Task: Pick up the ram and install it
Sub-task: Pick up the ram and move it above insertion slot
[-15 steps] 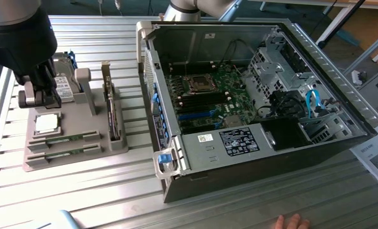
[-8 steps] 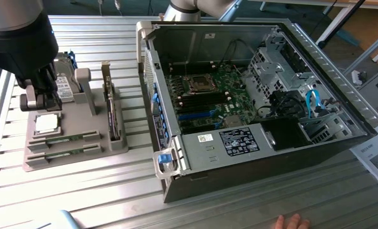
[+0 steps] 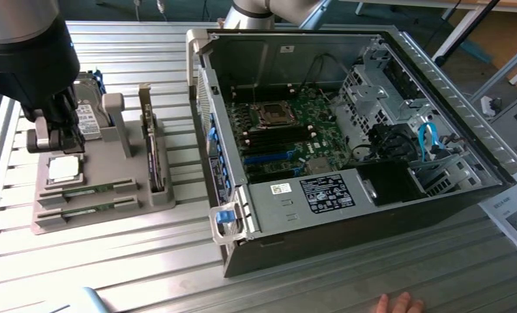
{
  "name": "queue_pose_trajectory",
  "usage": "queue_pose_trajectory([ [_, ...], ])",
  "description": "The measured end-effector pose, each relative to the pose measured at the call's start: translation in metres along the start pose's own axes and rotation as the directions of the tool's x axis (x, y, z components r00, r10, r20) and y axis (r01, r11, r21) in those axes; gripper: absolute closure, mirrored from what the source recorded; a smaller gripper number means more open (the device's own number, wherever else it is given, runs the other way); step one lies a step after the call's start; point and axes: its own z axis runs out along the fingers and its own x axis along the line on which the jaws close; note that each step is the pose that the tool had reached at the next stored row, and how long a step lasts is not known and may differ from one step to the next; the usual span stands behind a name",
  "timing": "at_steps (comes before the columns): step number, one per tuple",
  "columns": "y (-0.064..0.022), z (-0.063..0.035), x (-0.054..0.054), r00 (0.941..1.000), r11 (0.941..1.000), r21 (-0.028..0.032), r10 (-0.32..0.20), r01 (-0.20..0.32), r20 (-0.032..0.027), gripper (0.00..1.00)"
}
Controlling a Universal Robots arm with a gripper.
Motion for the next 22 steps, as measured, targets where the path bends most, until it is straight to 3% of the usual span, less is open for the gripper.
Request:
queue_pose_trajectory([
  [5, 0.0, 0.0, 0.0, 1.0, 1.0, 0.0, 0.0, 0.0, 0.0, 0.81],
  [6, 0.0, 0.0004, 0.0, 1.0, 1.0, 0.0002, 0.0, 0.0, 0.0002, 0.75],
  [22, -0.0004, 0.0256, 0.014, 1.0, 1.0, -0.0001, 0.0, 0.0, -0.0001, 0.75],
])
